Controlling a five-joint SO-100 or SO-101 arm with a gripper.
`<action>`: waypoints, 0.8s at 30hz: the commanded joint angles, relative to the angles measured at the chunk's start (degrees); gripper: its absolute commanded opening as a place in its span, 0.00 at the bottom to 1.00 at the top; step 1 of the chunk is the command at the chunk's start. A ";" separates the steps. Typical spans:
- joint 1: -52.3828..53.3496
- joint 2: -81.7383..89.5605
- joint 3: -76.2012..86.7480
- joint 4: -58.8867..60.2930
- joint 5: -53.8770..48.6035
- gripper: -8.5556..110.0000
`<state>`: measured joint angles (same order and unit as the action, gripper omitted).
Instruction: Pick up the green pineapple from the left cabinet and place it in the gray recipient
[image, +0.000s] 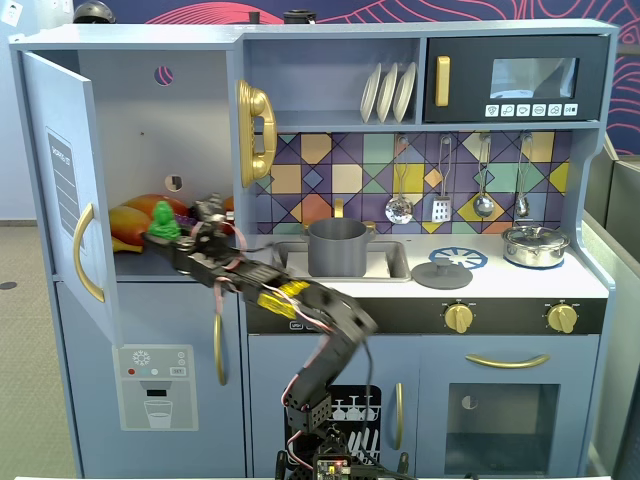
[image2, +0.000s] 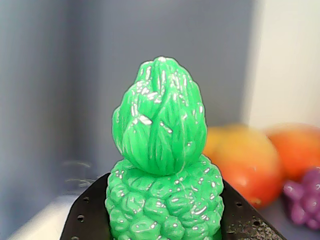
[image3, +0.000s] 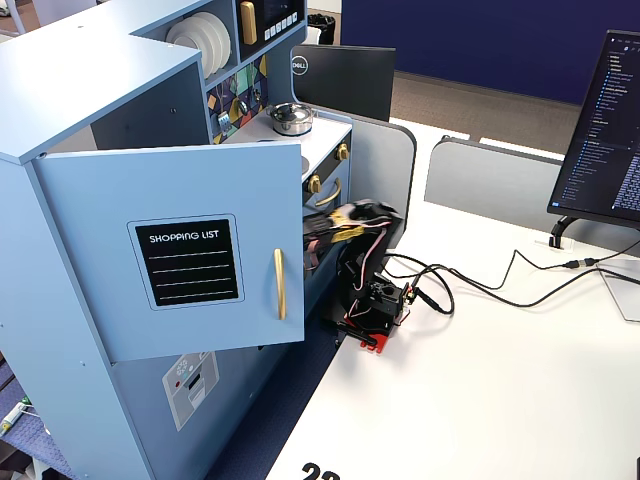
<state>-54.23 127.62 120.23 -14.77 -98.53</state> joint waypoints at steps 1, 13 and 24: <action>-0.79 19.34 6.86 -0.62 -2.55 0.07; 19.42 44.30 14.50 -5.01 -2.90 0.07; 52.56 39.11 9.05 -1.32 16.96 0.07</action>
<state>-10.63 170.86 134.38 -17.93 -88.24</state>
